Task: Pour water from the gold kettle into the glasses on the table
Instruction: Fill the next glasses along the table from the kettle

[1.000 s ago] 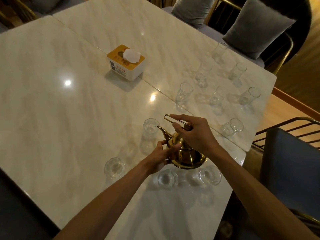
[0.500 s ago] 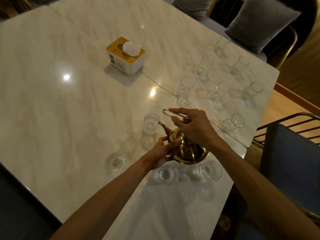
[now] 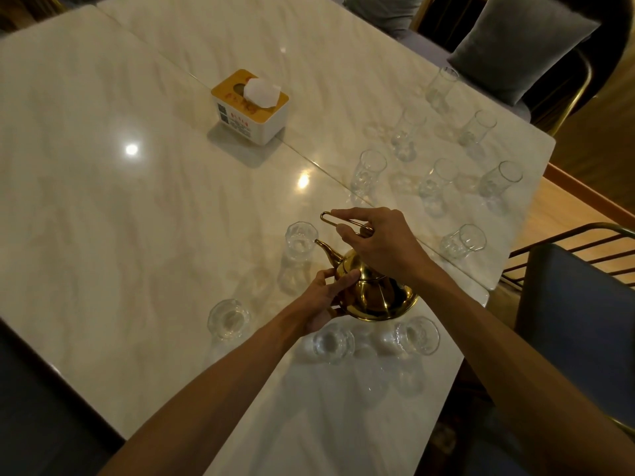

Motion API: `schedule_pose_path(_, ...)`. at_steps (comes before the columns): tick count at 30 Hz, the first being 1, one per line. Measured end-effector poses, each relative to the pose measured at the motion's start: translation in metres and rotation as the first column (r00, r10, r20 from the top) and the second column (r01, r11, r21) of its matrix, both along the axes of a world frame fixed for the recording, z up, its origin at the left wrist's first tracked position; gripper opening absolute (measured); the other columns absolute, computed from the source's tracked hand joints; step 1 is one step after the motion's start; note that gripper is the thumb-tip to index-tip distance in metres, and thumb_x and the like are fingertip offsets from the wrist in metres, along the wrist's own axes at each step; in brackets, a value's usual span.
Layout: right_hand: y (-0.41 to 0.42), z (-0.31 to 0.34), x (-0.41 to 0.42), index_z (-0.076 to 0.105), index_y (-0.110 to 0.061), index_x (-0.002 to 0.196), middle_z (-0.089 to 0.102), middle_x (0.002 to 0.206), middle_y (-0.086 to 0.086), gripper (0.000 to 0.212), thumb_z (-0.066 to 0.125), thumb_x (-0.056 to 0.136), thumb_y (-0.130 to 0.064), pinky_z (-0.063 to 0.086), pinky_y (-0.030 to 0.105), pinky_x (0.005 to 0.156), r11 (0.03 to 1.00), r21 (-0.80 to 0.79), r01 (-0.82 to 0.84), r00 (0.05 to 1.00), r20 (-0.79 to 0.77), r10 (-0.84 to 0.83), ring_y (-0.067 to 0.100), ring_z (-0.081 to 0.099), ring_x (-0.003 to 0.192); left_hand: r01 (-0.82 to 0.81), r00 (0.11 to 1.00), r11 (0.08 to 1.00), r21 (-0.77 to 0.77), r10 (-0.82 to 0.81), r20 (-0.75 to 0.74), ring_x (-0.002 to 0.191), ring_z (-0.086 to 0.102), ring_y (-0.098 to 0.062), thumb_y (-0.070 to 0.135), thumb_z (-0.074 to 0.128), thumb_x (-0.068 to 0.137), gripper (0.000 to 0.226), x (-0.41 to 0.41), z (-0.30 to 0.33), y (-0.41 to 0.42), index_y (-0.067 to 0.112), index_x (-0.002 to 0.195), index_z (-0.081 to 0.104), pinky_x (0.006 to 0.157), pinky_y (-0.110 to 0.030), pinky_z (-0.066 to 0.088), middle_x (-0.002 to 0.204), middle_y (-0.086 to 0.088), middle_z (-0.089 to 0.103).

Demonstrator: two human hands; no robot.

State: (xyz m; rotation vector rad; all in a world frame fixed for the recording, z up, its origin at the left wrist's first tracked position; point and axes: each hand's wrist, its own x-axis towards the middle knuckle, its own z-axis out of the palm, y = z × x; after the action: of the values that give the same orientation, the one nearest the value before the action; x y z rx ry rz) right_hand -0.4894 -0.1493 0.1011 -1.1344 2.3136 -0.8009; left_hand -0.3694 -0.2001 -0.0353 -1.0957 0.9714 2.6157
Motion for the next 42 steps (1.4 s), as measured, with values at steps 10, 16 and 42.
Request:
schedule_pose_path(10,-0.0021,-0.001,-0.0009,0.067,-0.031,0.129,0.074,0.115,0.004,0.033,0.064,0.096,-0.032,0.042,0.01,0.063,1.0,0.0,-0.019,1.0,-0.014,0.019,-0.007,0.055,0.057,-0.002,1.0,1.0,0.005,0.002,-0.008,0.109,0.066,-0.028,0.035,0.082,0.071,0.095,0.0011,0.0001,-0.0013,0.014,0.149,0.031,0.089,-0.045,0.057,0.122,-0.014,0.066)
schedule_pose_path(16,-0.001,-0.0019,-0.0005,0.068,-0.031,0.128,0.075,0.111,0.002,0.032,0.064,0.097,-0.032,0.041,0.009,0.061,1.0,0.006,-0.016,0.999,-0.032,0.016,-0.007,0.054,0.054,0.005,1.0,1.0,0.011,-0.005,-0.004,0.111,0.065,-0.029,0.034,0.082,0.071,0.095,0.0019,0.0008,-0.0011,0.014,0.149,0.031,0.089,-0.046,0.056,0.124,-0.014,0.064)
schedule_pose_path(42,0.0061,-0.0053,0.0052,0.067,-0.027,0.129,0.066,0.072,-0.014,0.033,0.065,0.097,-0.028,0.039,0.007,0.05,0.997,-0.071,-0.002,1.0,-0.024,0.0,-0.006,0.053,0.045,0.011,0.999,1.0,-0.005,-0.011,0.034,0.111,0.064,-0.027,0.03,0.081,0.079,0.089,0.0012,0.0019,-0.0024,0.02,0.15,0.028,0.083,-0.042,0.057,0.127,-0.012,0.062)
